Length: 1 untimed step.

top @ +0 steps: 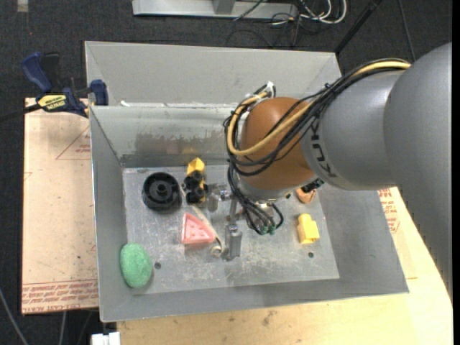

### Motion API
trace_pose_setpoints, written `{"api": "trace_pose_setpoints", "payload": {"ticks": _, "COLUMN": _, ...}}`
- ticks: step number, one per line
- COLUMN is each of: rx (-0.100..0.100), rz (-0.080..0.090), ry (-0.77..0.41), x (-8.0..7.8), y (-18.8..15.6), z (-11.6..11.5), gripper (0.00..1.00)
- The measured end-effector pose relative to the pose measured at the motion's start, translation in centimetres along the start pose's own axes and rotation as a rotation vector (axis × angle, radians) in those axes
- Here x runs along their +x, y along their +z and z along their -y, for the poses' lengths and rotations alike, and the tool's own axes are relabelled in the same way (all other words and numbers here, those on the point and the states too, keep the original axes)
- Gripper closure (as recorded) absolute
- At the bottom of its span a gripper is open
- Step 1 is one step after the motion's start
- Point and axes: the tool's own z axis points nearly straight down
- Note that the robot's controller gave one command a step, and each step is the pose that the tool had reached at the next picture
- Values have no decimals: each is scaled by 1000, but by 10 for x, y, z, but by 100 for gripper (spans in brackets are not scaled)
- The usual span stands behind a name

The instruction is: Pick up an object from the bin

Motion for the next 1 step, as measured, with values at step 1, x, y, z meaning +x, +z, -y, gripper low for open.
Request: {"api": "trace_pose_setpoints", "payload": {"ticks": 1, "rx": 0, "rz": -7, "ry": -19, "x": 11, "y": 7, "z": -18, "gripper": 0}}
